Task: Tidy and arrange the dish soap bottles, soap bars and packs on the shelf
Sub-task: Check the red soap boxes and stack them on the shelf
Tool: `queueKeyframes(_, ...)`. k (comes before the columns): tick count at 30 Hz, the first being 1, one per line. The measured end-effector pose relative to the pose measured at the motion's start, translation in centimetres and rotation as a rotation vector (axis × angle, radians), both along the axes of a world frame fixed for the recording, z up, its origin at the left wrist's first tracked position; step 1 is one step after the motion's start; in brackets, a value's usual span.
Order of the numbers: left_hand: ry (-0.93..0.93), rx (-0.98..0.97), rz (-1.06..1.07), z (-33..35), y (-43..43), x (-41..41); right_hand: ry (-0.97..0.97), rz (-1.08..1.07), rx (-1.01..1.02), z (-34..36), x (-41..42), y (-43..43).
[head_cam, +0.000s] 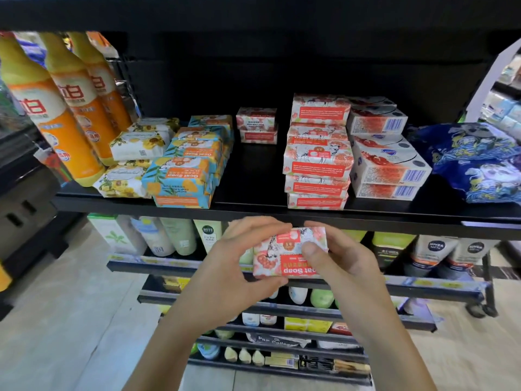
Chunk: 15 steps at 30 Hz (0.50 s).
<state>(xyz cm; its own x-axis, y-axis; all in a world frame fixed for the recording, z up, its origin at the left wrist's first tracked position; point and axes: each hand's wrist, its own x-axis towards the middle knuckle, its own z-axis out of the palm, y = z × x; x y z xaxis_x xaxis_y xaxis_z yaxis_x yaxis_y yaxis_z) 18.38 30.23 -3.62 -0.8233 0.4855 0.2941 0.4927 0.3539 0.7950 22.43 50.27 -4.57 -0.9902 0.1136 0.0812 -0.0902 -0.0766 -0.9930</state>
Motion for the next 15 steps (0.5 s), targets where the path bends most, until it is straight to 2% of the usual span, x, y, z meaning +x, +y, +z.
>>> queueKeyframes(3, -0.079, 0.070, 0.042, -0.8, 0.1, 0.4, -0.031, -0.037, -0.066, -0.7, 0.1, -0.1)
queueKeyframes(6, -0.309, 0.274, 0.127, -1.2, 0.6, 0.9, -0.041, -0.065, -0.109, -1.0, 0.3, 0.1)
queueKeyframes(8, -0.421, 0.339, 0.149, -1.3, 1.0, 1.2, -0.045, -0.067, -0.107, -1.1, 0.4, 0.3)
queueKeyframes(15, -0.539, 0.517, 0.144, -2.0, 2.0, 1.8, -0.050, -0.062, -0.142, -1.4, 0.6, 0.4)
